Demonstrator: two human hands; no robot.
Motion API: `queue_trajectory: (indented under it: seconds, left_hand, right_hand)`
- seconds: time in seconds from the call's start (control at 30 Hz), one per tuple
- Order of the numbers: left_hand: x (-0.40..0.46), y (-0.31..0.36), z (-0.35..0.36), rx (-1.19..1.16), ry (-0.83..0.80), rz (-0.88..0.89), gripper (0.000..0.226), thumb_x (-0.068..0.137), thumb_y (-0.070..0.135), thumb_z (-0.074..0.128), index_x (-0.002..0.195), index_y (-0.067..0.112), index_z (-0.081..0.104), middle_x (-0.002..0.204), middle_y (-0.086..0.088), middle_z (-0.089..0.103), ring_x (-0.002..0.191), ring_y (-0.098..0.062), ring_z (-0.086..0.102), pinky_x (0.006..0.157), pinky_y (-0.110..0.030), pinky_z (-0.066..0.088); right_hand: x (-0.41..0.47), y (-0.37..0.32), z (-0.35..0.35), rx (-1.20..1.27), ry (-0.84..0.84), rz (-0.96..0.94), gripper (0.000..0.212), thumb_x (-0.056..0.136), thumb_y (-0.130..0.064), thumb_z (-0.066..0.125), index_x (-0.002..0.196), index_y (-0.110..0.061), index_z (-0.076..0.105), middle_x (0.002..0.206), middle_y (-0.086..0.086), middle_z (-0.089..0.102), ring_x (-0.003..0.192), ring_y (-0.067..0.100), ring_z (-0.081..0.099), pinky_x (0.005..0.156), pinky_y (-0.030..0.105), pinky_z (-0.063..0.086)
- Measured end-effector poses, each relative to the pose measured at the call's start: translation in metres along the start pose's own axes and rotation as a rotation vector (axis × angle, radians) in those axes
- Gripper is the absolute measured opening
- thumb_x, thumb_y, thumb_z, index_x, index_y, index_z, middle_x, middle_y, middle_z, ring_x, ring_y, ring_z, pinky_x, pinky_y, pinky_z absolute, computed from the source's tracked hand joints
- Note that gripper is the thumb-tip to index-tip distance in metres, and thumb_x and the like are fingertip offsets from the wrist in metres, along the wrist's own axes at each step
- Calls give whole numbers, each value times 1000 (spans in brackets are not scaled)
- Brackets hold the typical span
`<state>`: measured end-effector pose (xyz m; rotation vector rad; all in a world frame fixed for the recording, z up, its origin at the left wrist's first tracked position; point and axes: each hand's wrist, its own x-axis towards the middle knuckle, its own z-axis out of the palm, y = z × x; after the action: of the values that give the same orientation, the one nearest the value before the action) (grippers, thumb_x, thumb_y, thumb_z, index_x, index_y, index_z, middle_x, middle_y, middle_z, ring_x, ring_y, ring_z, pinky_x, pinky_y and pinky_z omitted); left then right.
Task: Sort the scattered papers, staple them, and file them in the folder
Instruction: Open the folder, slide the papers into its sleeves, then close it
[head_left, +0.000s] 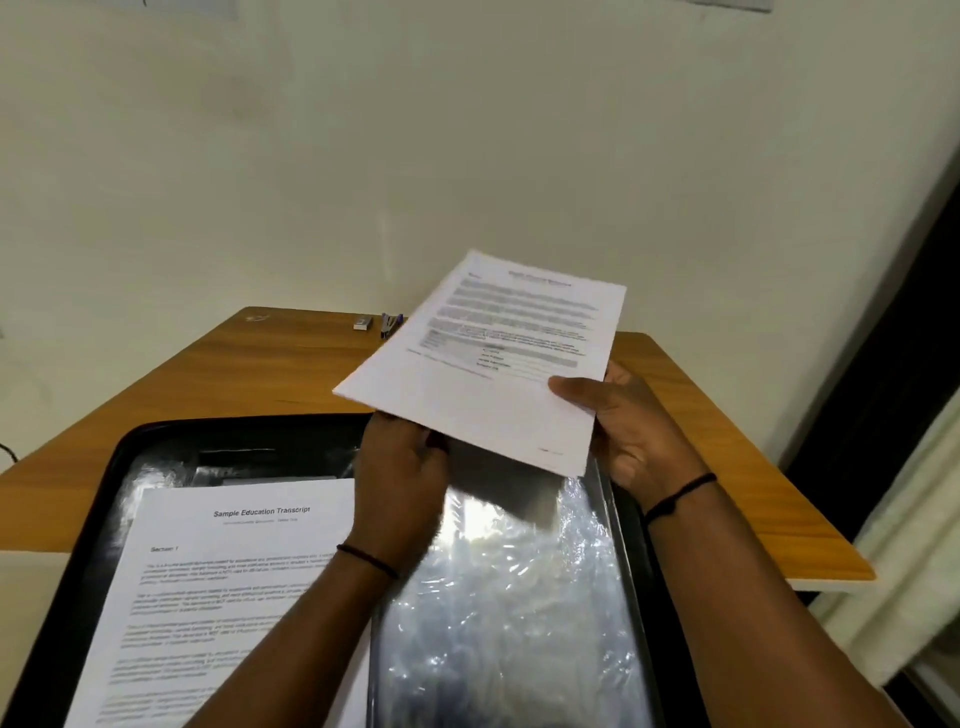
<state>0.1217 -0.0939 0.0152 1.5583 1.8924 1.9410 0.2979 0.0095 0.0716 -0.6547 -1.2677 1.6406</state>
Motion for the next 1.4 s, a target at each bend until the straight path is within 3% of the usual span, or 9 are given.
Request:
queue_trajectory:
  seconds: [0.1,0.2,0.3,0.47,0.7,0.9,1.2,1.33,1.4]
  left_hand:
    - [20,15,-31,-855,61,-583,17,98,22,55,98,16,71,87,-2,75,78,-19,72,62,-31,60]
    - [42,15,-69,-1210,-364,-828,69,92,68,36,122,16,69,109,-11,74,89,-28,74,66,-40,62]
    - [41,16,-74,-1042,-574,-865,55,96,55,44,133,19,62,126,-14,67,108,-35,68,83,-50,59]
    - [35,10,-67,-778,-483,-705,36,94,5,55,129,7,60,123,-17,69,112,-39,66,92,-56,53]
    - [54,9,-75,-702,-495,-636,41,89,10,60,131,8,59,122,-14,69,111,-36,67,92,-50,55]
    - [58,4,-66,-348,-532,-618,23,94,2,59,113,12,67,106,-7,76,83,-20,75,62,-29,60]
    - [65,5,-60,-539,-506,-540,27,96,6,56,123,5,63,115,-10,73,101,-29,72,85,-39,60]
    - [73,10,-52,-658,-148,-594,18,97,17,53,103,9,68,89,-8,72,71,-20,66,62,-29,50]
    - [64,3,-43,-492,84,-528,14,97,14,52,95,13,66,81,-3,67,63,-14,58,56,-25,45]
  right_hand:
    - [-6,-3,-3,56,-101,-25,55,80,2,69,133,-9,57,128,15,65,116,35,63,96,50,52]
    - [-13,7,1,115,-131,21,52,83,7,62,133,-6,56,128,17,64,118,37,62,98,50,51]
    - [-20,27,13,164,-107,95,48,85,8,61,131,-5,59,125,19,66,116,39,62,95,49,53]
    - [-23,39,18,162,-102,199,44,86,2,65,129,-6,62,123,18,68,114,36,65,100,52,50]
    - [-22,28,2,-73,-133,194,42,84,4,68,125,-4,65,121,14,69,114,32,65,101,44,50]
    - [-24,27,-2,-203,-107,112,36,84,5,69,119,-3,68,115,12,72,107,31,69,89,38,57]
    - [-15,33,2,-27,-48,14,43,86,9,65,128,-1,61,123,13,68,115,28,65,99,37,53]
    - [-9,24,1,44,47,-104,44,88,5,64,131,0,57,127,16,66,116,31,64,103,50,48]
    - [-4,18,-2,107,128,-182,43,88,3,65,130,-2,58,126,16,66,116,32,64,102,55,47]
